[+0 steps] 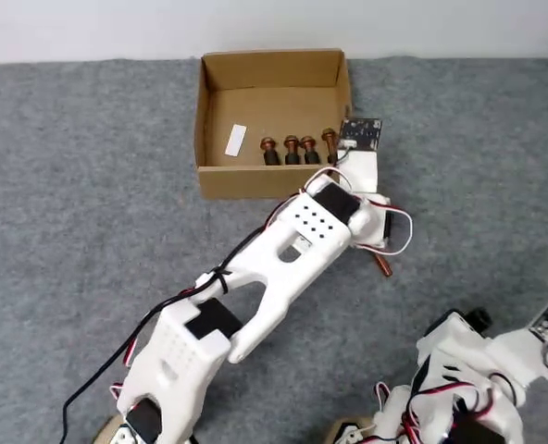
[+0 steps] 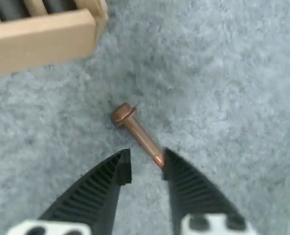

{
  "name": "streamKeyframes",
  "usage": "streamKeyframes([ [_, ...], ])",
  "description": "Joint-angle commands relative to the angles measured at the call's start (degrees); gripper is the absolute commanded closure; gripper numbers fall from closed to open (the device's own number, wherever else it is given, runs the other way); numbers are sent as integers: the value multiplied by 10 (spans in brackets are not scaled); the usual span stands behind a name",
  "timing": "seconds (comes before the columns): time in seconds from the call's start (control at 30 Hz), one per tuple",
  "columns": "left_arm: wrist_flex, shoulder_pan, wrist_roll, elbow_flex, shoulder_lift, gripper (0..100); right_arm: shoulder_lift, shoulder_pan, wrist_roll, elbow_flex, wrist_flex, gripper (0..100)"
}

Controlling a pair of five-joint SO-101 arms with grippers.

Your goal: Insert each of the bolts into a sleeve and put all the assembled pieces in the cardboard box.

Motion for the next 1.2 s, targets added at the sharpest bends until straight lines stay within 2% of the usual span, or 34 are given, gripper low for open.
streamKeyframes([
  [0.0, 19, 5, 6, -44, 7, 848, -2, 11, -6, -4, -14, 991],
  [0.53, 30, 1, 6, -222, 194, 848, -2, 11, -6, -4, -14, 991],
  [0.63, 80, -4, 6, -276, 222, 848, -2, 11, -6, -4, -14, 991],
  [0.9, 318, -32, 3, -393, 310, 858, -2, 11, -6, -4, -14, 991],
  [1.03, 333, -69, 3, -424, 331, 1000, -2, 11, -6, -4, -14, 991],
  [1.17, 333, -89, 3, -448, 314, 995, -2, 10, -6, -4, -14, 991],
])
